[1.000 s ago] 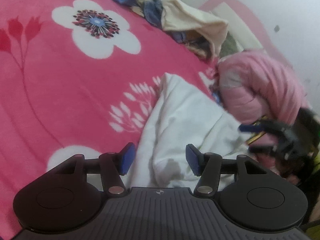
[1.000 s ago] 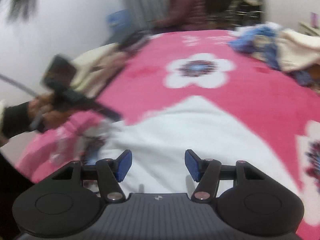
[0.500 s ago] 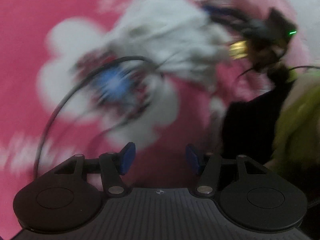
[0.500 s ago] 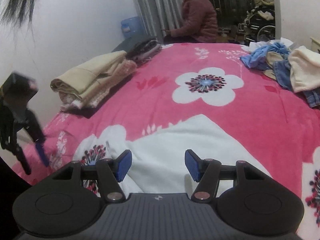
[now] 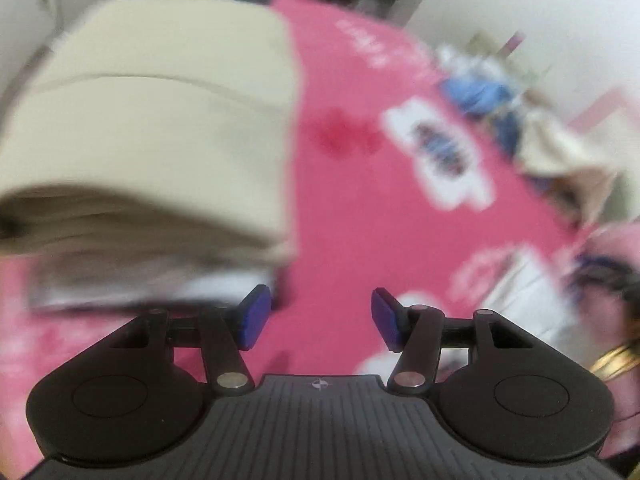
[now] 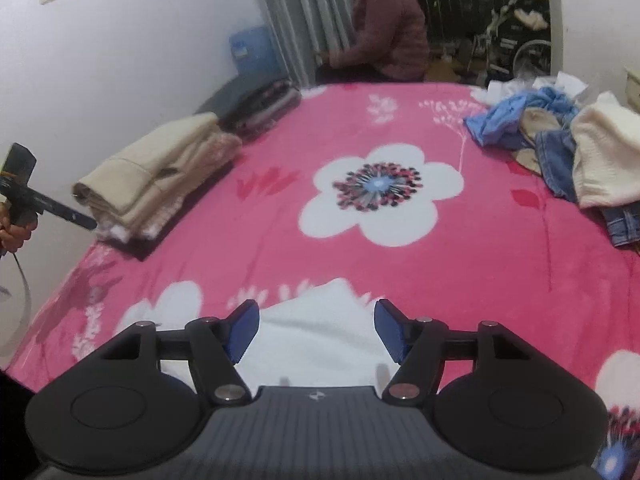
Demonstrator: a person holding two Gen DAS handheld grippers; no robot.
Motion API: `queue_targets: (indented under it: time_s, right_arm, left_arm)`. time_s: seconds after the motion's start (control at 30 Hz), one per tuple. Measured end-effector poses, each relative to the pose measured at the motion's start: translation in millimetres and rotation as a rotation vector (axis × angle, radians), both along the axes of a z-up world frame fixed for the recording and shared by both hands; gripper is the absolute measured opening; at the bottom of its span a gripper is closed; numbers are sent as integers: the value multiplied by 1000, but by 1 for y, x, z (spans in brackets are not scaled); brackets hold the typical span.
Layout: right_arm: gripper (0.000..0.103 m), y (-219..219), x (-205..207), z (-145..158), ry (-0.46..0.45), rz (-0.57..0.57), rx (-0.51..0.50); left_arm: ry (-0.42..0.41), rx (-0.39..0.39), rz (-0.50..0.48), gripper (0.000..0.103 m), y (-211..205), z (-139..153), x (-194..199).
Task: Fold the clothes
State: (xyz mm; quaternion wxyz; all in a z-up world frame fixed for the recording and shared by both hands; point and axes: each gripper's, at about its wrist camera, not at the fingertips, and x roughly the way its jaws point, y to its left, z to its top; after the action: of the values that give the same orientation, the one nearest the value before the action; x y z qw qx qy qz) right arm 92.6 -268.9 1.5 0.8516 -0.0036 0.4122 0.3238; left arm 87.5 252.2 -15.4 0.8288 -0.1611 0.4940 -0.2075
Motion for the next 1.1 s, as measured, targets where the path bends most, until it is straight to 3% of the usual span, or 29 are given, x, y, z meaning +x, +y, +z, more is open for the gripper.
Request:
queue_targets:
  time_s: [0.17, 0.3, 0.43, 0.57, 0.67, 0.7, 0.8, 0.97, 1.1]
  right_arm:
    - [69, 10, 49, -30, 98, 25, -11]
    - [69, 13, 77, -60, 217, 36, 7]
    - [69, 11, 89, -84, 397, 126, 79]
    - [70, 12, 89, -92, 436, 200, 116]
    - [61, 8, 96, -96, 483, 191, 171]
    - [55, 7, 95, -95, 485, 216, 177]
    - [54, 5, 91, -91, 492, 293, 196]
    - [52, 7, 97, -113, 530, 220, 242]
    - [30, 11, 80, -103, 412, 208, 228]
  left_arm:
    - [91, -232, -223, 56, -95, -52, 7]
    - [197, -237, -403, 56, -154, -90, -11]
    - [201, -272, -395, 63, -159, -100, -20]
    - [235, -329, -361, 63, -146, -103, -21]
    - [221, -325, -401, 64, -150, -95, -19]
    - [216, -325, -427, 64, -152, -93, -19]
    - [188, -301, -489, 63, -156, -89, -22]
    - [255, -266, -459, 57, -162, -100, -12]
    - [221, -246, -423, 41, -168, -98, -12]
